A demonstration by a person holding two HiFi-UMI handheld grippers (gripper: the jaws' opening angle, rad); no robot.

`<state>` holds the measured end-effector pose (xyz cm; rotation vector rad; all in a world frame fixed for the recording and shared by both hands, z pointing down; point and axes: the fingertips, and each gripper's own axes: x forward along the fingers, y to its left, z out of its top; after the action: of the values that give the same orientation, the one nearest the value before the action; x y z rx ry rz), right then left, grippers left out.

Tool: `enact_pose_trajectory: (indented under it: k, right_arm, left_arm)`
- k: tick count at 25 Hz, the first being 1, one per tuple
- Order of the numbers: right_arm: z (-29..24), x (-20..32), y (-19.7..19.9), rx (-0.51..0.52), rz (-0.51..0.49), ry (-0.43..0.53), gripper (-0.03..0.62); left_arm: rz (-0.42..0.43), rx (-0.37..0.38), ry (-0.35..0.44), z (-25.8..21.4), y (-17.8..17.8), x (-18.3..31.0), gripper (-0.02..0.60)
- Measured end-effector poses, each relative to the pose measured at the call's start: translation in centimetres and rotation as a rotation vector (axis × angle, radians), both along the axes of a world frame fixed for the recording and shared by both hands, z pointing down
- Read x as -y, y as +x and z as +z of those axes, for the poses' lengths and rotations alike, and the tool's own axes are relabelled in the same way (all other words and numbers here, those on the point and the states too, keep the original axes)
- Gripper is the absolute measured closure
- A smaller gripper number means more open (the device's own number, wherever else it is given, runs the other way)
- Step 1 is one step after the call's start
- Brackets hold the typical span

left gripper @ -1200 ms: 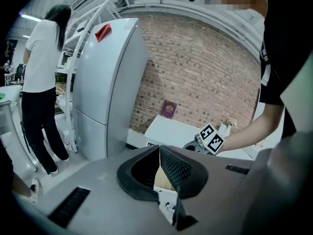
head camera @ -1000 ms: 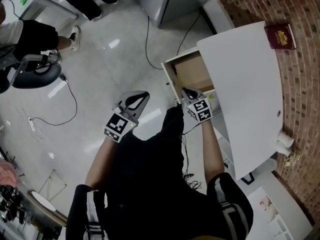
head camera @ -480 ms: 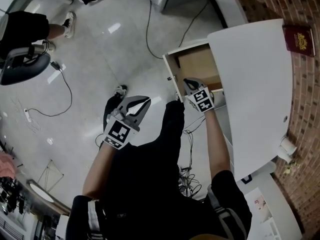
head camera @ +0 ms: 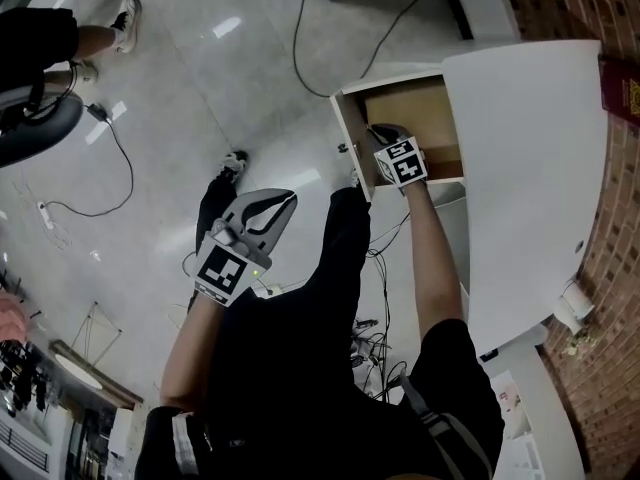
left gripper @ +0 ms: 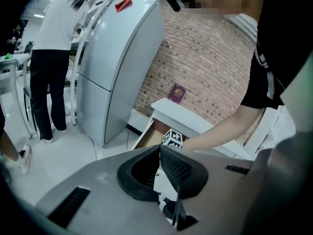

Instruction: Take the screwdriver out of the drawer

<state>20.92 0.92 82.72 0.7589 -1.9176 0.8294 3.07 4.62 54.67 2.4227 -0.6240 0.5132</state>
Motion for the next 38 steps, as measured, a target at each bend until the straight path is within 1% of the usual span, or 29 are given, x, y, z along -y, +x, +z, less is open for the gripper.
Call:
enact_pose_trajectory:
  k: [2, 4, 7, 12, 17, 18, 20, 23, 26, 29, 31, 33, 35, 37, 38]
  right_arm:
    - [1.9, 0.3, -0.4, 0.003, 0.022, -0.034, 0.485]
    - [3.5, 0.5, -0.4, -0.001, 0.038, -0.058, 0.476]
    - [5.2, 1.4, -0.4, -0.028, 0.05, -0.062, 0.472]
    - [6.6, 2.7, -0.3, -0.101, -0.006, -0.028, 0.48]
    - [7.9, 3.8, -0.4, -0.154, -0.005, -0.036, 0.476]
    - [8.1, 3.8, -0.3, -0.158, -0.005, -0.041, 0.49]
    - [8.3, 3.6, -0.1, -0.147, 0.001, -0.063, 0.5]
    - [8.4, 3.6, -0.1, -0.128, -0.004, -0.114, 0.493]
    - [8.5, 3.8, 0.1, -0.145, -0.015, -0.158, 0.465]
    - [8.9, 3.8, 0.2, -0.141, 0.001, -0.194, 0.467]
    - [8.9, 4.1, 0.2, -0.134, 0.028, -0.21, 0.467]
    - [8.9, 4.4, 0.2, -0.112, 0.093, -0.236, 0.467]
    - [8.8, 4.7, 0.3, -0.09, 0.151, -0.26, 0.482]
    - [8.7, 4.7, 0.1, -0.079, 0.137, -0.265, 0.48]
    - [8.7, 4.6, -0.1, -0.068, 0.117, -0.262, 0.491]
  left_arm:
    - [-0.065, -0.055, -0.056, 0.3, -0.1, 0.3, 0.563]
    - [-0.088, -0.078, -0.089, 0.9, 0.0, 0.0, 0.563]
    - [-0.085, -0.078, -0.099, 1.7, 0.2, -0.7, 0.563]
    - [-0.09, -0.078, -0.13, 3.0, -0.4, -1.9, 0.563]
    - [-0.081, -0.064, -0.151, 4.2, -1.2, -2.3, 0.563]
    - [-0.078, -0.068, -0.158, 4.4, -1.2, -2.4, 0.563]
    - [-0.076, -0.081, -0.171, 4.5, -1.3, -2.5, 0.563]
    - [-0.072, -0.082, -0.175, 4.7, -1.6, -2.5, 0.563]
    - [-0.073, -0.081, -0.179, 4.8, -1.7, -2.5, 0.563]
    - [-0.057, -0.08, -0.176, 5.1, -1.6, -2.7, 0.563]
    - [-0.042, -0.08, -0.17, 5.4, -1.7, -2.9, 0.563]
    - [-0.04, -0.08, -0.174, 5.6, -1.7, -3.0, 0.563]
    - [-0.045, -0.08, -0.183, 5.7, -1.7, -3.1, 0.563]
    - [-0.042, -0.08, -0.188, 5.8, -1.9, -3.2, 0.563]
    - [-0.038, -0.082, -0.19, 5.9, -1.9, -3.3, 0.563]
